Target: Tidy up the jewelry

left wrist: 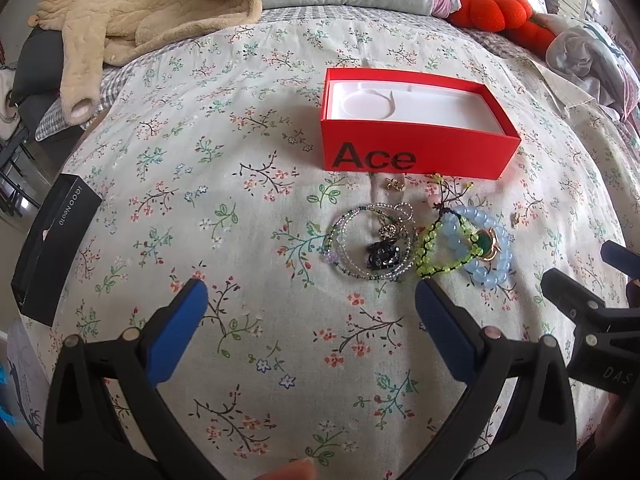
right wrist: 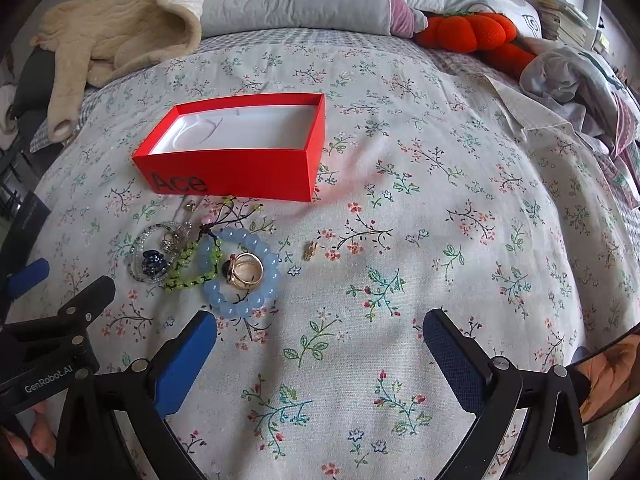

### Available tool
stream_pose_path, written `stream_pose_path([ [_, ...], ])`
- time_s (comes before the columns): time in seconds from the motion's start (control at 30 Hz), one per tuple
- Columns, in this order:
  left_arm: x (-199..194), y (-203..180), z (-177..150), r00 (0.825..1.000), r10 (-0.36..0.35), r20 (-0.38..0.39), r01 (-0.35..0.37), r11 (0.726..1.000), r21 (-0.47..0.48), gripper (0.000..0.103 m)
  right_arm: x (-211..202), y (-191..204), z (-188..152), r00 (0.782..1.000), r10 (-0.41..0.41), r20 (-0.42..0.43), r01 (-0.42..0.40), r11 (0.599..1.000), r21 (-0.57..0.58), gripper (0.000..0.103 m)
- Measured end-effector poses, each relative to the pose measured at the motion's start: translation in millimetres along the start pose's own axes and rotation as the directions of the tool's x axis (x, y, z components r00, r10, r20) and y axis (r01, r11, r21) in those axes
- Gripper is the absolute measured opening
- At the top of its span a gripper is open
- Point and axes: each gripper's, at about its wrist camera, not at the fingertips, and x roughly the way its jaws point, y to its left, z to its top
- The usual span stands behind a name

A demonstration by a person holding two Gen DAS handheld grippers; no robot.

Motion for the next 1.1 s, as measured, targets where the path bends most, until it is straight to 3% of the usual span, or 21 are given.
stream_pose_path([
  [1.1,-3.8,3.5,2.4,1.0,0.011,0.019,-0.011,1.0,-0.011,0.103,-5.8,-0.6,-1.0,0.999,0.033,0.009,-0.033,0.999,0.003,0.103],
])
